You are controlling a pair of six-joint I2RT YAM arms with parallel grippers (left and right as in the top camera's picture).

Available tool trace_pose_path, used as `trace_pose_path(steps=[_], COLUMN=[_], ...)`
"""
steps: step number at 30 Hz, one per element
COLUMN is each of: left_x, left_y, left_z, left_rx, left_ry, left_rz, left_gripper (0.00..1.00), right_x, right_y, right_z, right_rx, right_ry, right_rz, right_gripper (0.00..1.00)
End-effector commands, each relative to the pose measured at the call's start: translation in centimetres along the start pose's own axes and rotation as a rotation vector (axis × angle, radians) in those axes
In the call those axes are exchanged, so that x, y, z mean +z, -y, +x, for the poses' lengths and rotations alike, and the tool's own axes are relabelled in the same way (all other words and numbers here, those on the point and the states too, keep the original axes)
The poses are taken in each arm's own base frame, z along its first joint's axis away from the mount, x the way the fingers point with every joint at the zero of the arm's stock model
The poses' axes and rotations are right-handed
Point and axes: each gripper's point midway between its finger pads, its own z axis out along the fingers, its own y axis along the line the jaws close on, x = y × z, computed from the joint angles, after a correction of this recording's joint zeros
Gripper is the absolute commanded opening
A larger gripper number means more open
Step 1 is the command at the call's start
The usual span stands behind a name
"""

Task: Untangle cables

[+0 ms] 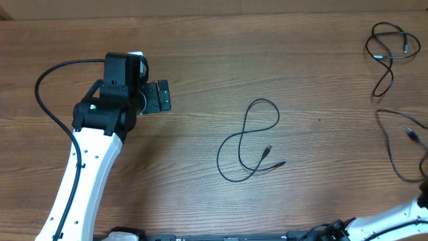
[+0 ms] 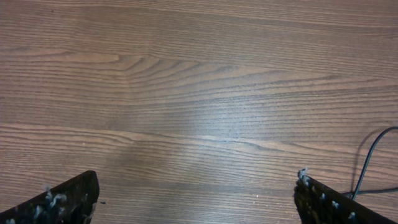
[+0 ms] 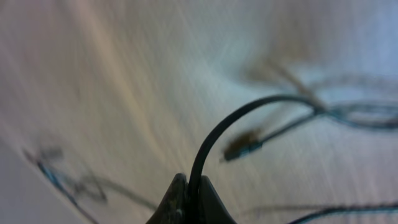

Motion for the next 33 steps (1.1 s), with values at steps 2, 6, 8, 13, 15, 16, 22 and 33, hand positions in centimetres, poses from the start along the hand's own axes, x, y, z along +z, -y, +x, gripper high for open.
trace_pose_path(steps=[2,6,8,13,15,16,22,33], left_x=[0.2,0.2,0.2,0.2,0.2,0.2,0.2,0.2], left_y=[0.3,0.4,0.4,0.4,0.5,0.7,0.8,0.9], left_z=[0.3,0.2,0.1,0.2,0.2,0.3,0.3,-0.2], left_rx=[-0.003,-0.004,-0.004,-0.005,-0.004,-0.004,-0.004,-0.005], left_ry=[-0.011,-0.008,-0.005,-0.006,-0.009,-0.011,-0.012,0.009], left_rz=[0.010,0.011,0.012,0.012,0.019,0.027,0.036,0.041], left_gripper=[1.00,1.00,1.00,0.99,1.00,1.00,1.00,0.99], right_x=[-1.8,-2.4,-2.4,-2.2,-2.1,-2.0,-2.3,-7.7], right_y=[1.8,1.9,1.8,0.8,0.5,0.3,-2.7,4.0], right_z=[-5.7,-7.8,-8.0,-7.5,-7.1,-6.9,-3.6,-2.2], right_rx=[0.121,0.112,0.111,0.086,0.077,0.071,-0.189,0.019], right_ry=[0.151,0.198,0.205,0.208,0.206,0.202,0.044,0.221], right_rz=[-0.004,-0.028,-0.034,-0.053,-0.056,-0.057,-0.191,0.138], right_gripper=[0.04,0.04,0.04,0.08,0.67,0.95,0.98,0.95])
